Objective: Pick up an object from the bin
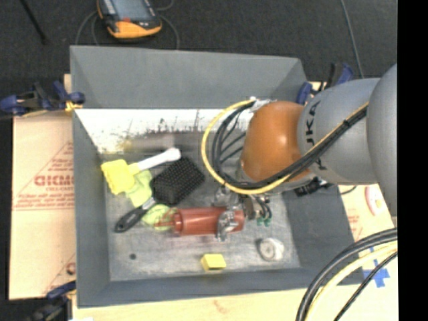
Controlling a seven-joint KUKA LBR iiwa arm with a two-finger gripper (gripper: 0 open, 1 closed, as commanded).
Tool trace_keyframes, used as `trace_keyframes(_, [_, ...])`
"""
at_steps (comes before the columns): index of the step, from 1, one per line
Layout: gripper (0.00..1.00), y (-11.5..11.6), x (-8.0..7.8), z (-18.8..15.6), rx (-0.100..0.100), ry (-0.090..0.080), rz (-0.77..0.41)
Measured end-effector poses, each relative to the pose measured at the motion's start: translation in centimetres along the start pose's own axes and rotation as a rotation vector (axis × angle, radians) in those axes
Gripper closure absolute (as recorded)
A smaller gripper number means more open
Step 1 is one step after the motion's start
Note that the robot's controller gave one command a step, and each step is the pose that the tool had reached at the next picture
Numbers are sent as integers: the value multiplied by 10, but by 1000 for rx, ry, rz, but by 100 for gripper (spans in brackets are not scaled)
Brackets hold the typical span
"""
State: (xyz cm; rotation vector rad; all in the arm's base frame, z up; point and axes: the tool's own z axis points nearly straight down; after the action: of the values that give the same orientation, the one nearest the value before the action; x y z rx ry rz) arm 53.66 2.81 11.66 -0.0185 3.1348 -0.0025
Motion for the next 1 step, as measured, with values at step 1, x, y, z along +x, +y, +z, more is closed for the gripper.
trace_keyframes(1, [100, -2, 0, -6, 0, 0, 0])
